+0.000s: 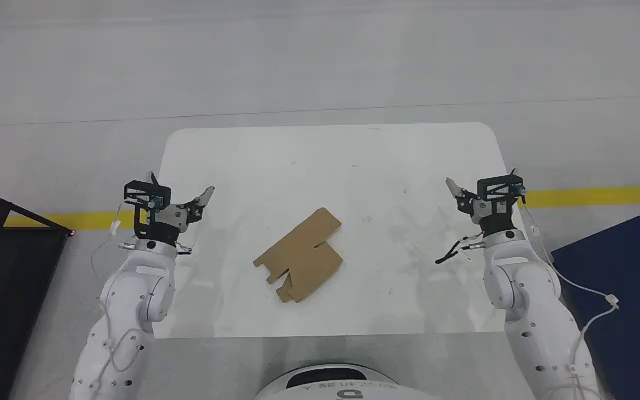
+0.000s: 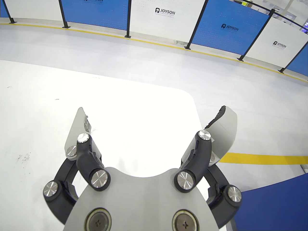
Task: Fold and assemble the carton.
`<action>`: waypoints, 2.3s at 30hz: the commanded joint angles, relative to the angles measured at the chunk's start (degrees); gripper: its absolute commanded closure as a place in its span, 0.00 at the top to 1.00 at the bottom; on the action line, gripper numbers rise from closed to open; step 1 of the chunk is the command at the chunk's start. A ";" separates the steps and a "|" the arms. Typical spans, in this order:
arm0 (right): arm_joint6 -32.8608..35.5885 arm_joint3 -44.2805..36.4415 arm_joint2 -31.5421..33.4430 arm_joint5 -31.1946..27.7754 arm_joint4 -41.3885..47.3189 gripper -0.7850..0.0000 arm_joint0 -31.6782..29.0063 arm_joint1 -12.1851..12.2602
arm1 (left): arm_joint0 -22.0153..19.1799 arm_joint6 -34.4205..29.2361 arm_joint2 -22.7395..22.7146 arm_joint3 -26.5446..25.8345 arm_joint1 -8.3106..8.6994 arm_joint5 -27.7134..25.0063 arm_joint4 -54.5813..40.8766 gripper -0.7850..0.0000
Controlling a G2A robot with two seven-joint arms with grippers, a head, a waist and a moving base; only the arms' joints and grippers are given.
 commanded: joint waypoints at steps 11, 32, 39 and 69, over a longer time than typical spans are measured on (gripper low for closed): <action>0.00 0.00 0.00 0.00 0.00 1.00 0.00 0.00 | 2.68 17.03 -0.20 -3.19 1.83 -18.72 16.72 1.00; 0.00 0.00 0.00 0.00 0.00 1.00 0.00 0.00 | 8.25 41.56 6.77 -7.32 6.64 -21.61 69.14 1.00; 0.00 0.00 0.00 0.00 0.00 1.00 0.00 0.00 | 8.70 39.61 6.58 -6.92 6.86 -20.20 71.71 1.00; 0.00 0.00 0.00 0.00 0.00 1.00 0.00 0.00 | 5.87 40.61 14.55 -3.76 9.01 -19.52 81.77 0.71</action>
